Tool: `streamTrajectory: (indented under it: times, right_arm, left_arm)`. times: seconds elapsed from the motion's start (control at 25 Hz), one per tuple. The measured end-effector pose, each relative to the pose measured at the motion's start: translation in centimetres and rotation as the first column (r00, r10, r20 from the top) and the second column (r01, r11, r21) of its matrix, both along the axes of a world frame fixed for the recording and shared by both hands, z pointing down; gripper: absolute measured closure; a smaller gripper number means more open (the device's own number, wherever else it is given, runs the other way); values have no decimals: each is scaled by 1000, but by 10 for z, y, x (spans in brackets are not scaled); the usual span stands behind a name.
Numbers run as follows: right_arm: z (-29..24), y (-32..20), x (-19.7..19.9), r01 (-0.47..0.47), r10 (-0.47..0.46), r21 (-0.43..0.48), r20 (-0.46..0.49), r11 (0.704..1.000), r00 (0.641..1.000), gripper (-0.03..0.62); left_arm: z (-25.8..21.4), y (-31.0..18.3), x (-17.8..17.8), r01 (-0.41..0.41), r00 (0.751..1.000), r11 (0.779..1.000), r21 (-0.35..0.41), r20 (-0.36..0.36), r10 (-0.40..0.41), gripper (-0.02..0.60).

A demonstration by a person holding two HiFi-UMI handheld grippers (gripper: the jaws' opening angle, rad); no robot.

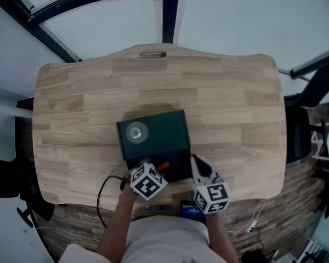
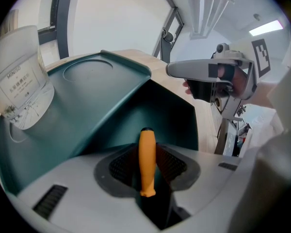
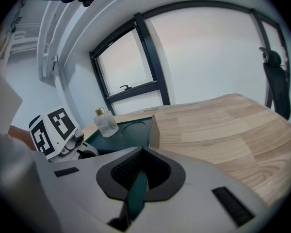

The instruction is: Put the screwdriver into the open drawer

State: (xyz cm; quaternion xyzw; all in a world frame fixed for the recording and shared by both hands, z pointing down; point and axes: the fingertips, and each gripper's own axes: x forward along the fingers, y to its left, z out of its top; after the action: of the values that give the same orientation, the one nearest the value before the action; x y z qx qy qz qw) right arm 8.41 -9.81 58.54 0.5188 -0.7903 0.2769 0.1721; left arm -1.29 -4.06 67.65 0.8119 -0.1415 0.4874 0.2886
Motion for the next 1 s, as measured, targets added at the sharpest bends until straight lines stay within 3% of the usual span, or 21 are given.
streamTrajectory:
  times: [0.28, 0.68, 1.0]
  right_arm:
    - [-4, 0, 1, 4, -4, 6, -4, 1000, 1000, 597]
    - [-8, 2, 2, 10, -10, 15, -3, 1000, 1000, 597]
    - [-15, 4, 2, 16, -16, 34, -1, 999, 1000, 597]
  left_arm:
    - [-2, 0, 0, -4, 1000, 1000, -2, -4, 4, 471]
    - [-13, -4, -1, -12, 1000, 999, 52, -22, 13, 465]
    - [-27, -14, -6, 62, 997, 994, 92, -46, -58, 466]
